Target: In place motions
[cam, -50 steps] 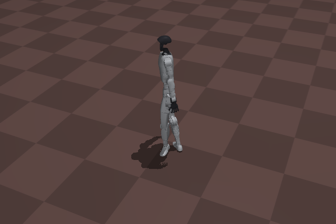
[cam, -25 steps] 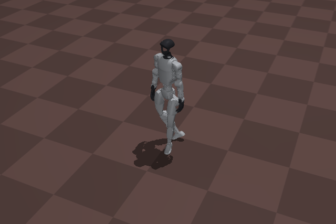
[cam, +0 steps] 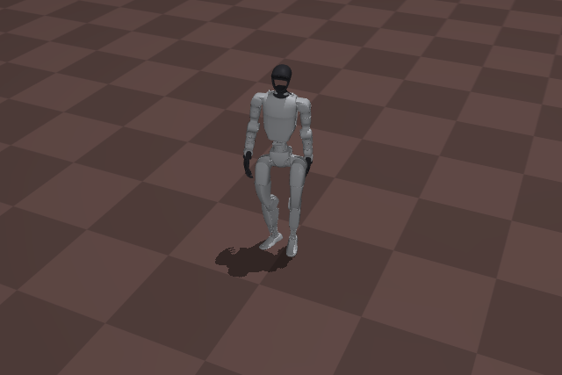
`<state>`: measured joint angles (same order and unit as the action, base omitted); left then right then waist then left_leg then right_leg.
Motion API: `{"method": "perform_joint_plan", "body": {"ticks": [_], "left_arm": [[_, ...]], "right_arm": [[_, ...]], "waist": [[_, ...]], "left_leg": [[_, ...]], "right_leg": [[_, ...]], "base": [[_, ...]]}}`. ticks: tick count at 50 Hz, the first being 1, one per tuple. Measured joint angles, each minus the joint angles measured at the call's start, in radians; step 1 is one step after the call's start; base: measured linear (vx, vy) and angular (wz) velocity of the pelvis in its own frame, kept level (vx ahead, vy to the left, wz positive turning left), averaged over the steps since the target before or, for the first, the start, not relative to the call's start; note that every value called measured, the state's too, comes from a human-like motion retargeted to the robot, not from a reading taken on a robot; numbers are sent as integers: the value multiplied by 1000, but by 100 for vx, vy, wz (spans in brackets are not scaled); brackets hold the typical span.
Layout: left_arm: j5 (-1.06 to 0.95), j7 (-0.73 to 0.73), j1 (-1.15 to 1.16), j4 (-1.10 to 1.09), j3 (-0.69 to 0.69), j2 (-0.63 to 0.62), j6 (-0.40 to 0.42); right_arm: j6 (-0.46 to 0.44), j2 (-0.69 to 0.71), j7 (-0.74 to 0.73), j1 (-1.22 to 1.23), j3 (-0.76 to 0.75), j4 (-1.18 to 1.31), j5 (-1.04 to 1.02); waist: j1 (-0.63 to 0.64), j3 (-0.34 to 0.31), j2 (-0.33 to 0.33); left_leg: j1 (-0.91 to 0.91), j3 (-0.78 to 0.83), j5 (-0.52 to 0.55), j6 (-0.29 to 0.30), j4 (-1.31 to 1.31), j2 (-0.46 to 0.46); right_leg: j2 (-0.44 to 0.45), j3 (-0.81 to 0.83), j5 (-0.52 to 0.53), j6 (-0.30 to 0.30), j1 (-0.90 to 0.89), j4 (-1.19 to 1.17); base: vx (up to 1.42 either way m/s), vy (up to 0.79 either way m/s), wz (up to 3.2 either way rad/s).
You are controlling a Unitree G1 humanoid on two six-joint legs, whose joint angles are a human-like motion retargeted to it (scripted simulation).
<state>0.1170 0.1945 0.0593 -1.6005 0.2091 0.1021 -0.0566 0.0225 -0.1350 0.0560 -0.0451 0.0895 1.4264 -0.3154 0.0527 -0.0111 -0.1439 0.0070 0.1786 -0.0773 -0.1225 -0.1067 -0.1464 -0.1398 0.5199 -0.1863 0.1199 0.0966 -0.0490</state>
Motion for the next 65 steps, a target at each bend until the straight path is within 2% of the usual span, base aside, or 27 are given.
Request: {"method": "perform_joint_plan", "body": {"ticks": [5, 13, 23, 25, 30, 32, 35, 41, 44, 45, 47, 50, 53, 57, 60, 62, 63, 65], "left_arm": [[-31, -14, 43, -39, 70, -4, -20], [-33, -26, 54, -26, 64, -8, -18], [-41, -31, 33, 13, 62, -25, -16], [-35, -32, 27, 23, 55, -26, -13], [-14, -43, 20, 37, 41, -28, -10], [-8, -56, 19, 38, 35, -25, -16], [-1, -63, 22, 33, 14, -15, -19], [53, -40, -13, 50, -37, 42, -26], [90, -45, -12, 72, -53, 77, -24], [100, -49, -8, 74, -53, 87, -25], [110, -56, 5, 66, -48, 100, -28], [112, -61, 21, 53, -34, 103, -34], [105, -68, 38, 48, -20, 86, -34], [101, -61, 50, 57, -16, 56, -29], [113, -53, 44, 67, -16, 36, -28], [115, -51, 43, 76, -24, 26, -29], [111, -52, 44, 83, -31, 18, -28], [93, -51, 49, 100, -54, 7, -22]], "right_arm": [[12, 1, 2, 15, 24, -37, 10], [18, 2, 22, 28, 34, -77, 17], [14, -10, 20, 5, 22, 7, -3], [10, -17, 17, 2, 6, 38, -2], [-3, -48, 20, -8, -31, 74, -2], [-5, -63, 24, -9, -41, 66, -2], [-5, -82, 31, -10, -47, 34, -1], [10, -86, 22, 30, -27, -69, 67], [18, -77, 36, 41, -16, -96, 89], [19, -72, 43, 39, -10, -100, 89], [20, -69, 47, 29, 2, -94, 84], [18, -80, 46, 12, 5, -66, 70], [5, -100, 44, -2, -7, -9, 42], [-23, -129, 4, -5, -47, 96, 40], [-37, -150, -20, 12, -89, 187, 79], [-45, -158, -23, 12, -120, 220, 106], [-46, -162, -25, 12, -136, 231, 116], [-48, -162, -30, 4, -163, 231, 126]], "waist": [[18, 37, 4], [33, 8, 2], [12, 19, 7], [13, 22, 10], [64, 20, 40], [71, 20, 50], [5, 25, 61], [-69, -53, 63], [-75, -71, 76], [-81, -69, 83], [-82, -55, 94], [-74, -34, 112], [-63, -14, 134], [-79, 11, 178], [-94, 18, 182], [-61, 37, 193], [-46, 44, 191], [-77, 53, 196]], "left_leg": [[-34, -1, 8, 23, -23, 17], [-37, 28, -10, 57, -109, 32], [-72, 119, 25, 73, -243, 57], [-84, 79, 30, 71, -257, 45], [-78, -187, 43, 107, -185, -20], [-59, -201, 33, 115, -143, -19], [-31, -128, 24, 45, -73, -24], [11, 109, 39, 45, 11, 3], [28, 254, 38, 49, 46, 33], [31, 300, 37, 52, 54, 47], [33, 403, 32, 60, 66, 67], [36, 556, 15, 74, 78, 89], [38, 666, -5, 88, 81, 105], [33, 745, -25, 115, 73, 136], [43, 789, -42, 138, 75, 118], [48, 850, -50, 163, 83, 121], [49, 872, -52, 169, 84, 116], [60, 909, -54, 179, 81, 116]], "right_leg": [[10, -6, -8, -6, -13, 3], [3, -16, -9, -22, 0, -13], [-19, -130, 33, -28, -50, -33], [-20, -179, 50, -28, -72, -36], [25, -385, 102, -34, -152, -63], [55, -471, 128, -37, -187, -73], [84, -548, 174, -37, -225, -75], [147, -662, 258, -71, -294, -75], [146, -540, 222, -131, -333, -90], [132, -455, 198, -162, -341, -92], [83, -224, 132, -177, -331, -91], [31, 120, 35, -166, -290, -95], [15, 348, -33, -136, -239, -122], [1, 611, -66, -100, -149, -150], [15, 614, -67, -63, -135, -137], [13, 643, 7, -99, -145, -140], [32, 583, 27, -134, -169, -131], [61, 497, 28, -159, -191, -115]], "base": [[1, -9, 13], [-2, -5, -5], [-3, 3, -59], [-5, 12, -110], [-3, 14, -189], [-4, 8, -205], [-12, 6, -137], [-34, 3, -209], [-36, -1, -257], [-29, -4, -256], [-27, -4, -267], [-28, -6, -266], [-15, -4, -259], [-16, -9, -224], [-9, -13, -210], [2, -11, -260], [10, -11, -228], [11, -18, -132]]}}
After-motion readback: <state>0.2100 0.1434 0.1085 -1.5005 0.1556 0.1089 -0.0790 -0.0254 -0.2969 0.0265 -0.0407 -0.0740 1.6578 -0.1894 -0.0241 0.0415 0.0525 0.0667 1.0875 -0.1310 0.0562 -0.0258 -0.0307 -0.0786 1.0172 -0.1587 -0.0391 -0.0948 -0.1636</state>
